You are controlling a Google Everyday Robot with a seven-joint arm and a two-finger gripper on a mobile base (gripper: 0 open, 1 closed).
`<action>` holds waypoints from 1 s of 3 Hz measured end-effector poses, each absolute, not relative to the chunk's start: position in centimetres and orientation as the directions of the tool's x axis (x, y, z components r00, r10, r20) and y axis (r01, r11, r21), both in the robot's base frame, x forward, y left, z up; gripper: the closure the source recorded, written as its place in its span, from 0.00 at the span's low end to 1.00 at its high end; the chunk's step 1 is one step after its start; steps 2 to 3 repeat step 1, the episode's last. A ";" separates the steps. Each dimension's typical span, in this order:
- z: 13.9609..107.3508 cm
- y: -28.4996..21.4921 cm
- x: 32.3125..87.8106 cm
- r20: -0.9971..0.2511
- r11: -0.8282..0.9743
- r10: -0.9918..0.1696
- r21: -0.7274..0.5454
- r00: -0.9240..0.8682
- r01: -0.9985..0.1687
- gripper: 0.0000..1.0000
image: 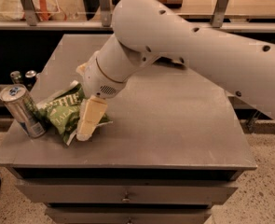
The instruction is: Move green jalapeno chip bag near redbull can
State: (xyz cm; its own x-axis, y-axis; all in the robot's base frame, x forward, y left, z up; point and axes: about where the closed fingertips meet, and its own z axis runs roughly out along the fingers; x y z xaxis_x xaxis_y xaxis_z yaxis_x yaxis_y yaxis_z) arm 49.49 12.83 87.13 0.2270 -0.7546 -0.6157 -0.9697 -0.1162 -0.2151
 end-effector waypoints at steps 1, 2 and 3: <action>87.6 12.3 49.4 -0.608 -0.134 -0.757 -0.215 0.240 -0.967 0.00; 87.6 12.3 49.4 -0.608 -0.134 -0.757 -0.215 0.240 -0.967 0.00; 87.6 12.3 49.4 -0.608 -0.134 -0.757 -0.215 0.240 -0.967 0.00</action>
Offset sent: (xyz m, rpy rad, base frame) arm 0.0000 0.0000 0.0000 0.0000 0.0000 0.0000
